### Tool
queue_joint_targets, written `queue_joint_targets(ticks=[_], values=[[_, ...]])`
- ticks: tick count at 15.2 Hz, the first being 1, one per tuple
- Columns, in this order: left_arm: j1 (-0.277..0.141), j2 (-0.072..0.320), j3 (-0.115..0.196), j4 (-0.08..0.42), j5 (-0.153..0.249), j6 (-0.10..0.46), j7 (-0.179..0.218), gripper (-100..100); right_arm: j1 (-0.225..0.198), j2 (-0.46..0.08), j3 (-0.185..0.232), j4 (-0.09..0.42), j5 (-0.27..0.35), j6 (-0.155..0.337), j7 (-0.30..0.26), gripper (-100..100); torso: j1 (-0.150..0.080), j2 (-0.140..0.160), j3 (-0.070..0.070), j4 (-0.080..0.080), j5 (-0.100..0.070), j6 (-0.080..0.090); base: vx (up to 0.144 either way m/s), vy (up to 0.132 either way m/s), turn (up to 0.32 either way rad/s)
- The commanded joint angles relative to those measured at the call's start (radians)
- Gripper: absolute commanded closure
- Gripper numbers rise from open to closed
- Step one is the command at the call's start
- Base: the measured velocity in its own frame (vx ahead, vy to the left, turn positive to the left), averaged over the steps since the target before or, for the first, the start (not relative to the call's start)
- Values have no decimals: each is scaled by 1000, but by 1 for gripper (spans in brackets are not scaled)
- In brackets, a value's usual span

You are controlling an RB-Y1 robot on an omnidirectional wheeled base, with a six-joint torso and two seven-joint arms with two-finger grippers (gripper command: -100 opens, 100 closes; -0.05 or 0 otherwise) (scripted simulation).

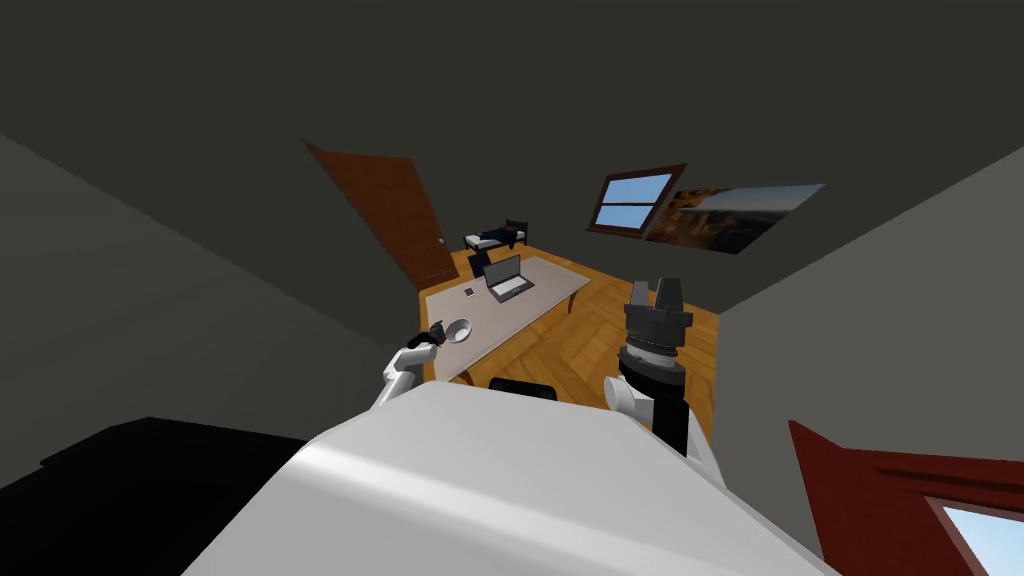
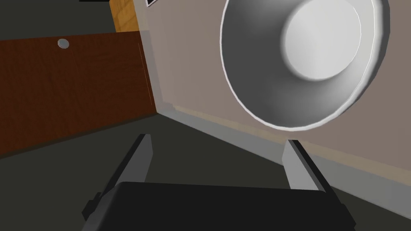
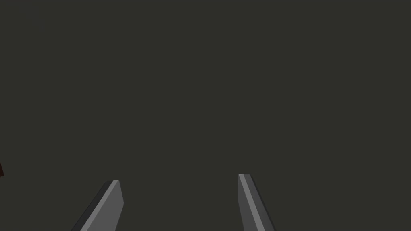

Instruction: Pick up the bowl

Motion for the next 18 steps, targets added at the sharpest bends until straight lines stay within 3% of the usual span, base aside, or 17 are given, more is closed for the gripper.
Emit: queue_joint_targets(ticks=[1, 2, 3, 4, 9, 12, 14, 18], values=[[-20, -4, 11, 44, 3, 46, 1, -100, 0, 0, 0, 0, 0, 0, 0, 0, 0, 0, 0, 0, 0, 0, 0, 11, -152], [-20, -4, 11, 44, 3, 46, 1, -100, 0, 0, 0, 0, 0, 0, 0, 0, 0, 0, 0, 0, 0, 0, 0, 9, -52], [-35, -5, 23, 78, 11, 79, 3, -100, 0, 0, 0, 0, 0, 0, 0, 0, 0, 0, 0, 0, 0, -1, 2, 5, -123], [-35, -5, 23, 78, 11, 85, 3, -100, 0, 0, 0, 0, 0, 0, 0, 0, 0, 0, 0, 0, 0, 0, 2, 6, -125], [-75, -12, 55, 171, 35, 193, 7, -100, 0, 0, 0, 0, 0, 0, 0, 0, 0, 0, 0, 0, 0, 0, 4, 10, -150], [-87, -14, 65, 200, 41, 224, 8, -100, 0, 0, 0, 0, 0, 0, 0, 0, 0, -1, 0, 0, 0, 0, 6, 12, -122], [-109, -19, 82, 249, 53, 277, 10, -100, 0, 0, 0, 0, 0, 0, 0, 0, 0, -1, 0, 0, 0, 0, 10, 12, -156], [-126, -23, 95, 288, 63, 324, 11, -100, 0, 0, 0, 0, 0, 0, 0, 0, 0, -1, -1, 0, 0, 0, 12, 17, -121]])
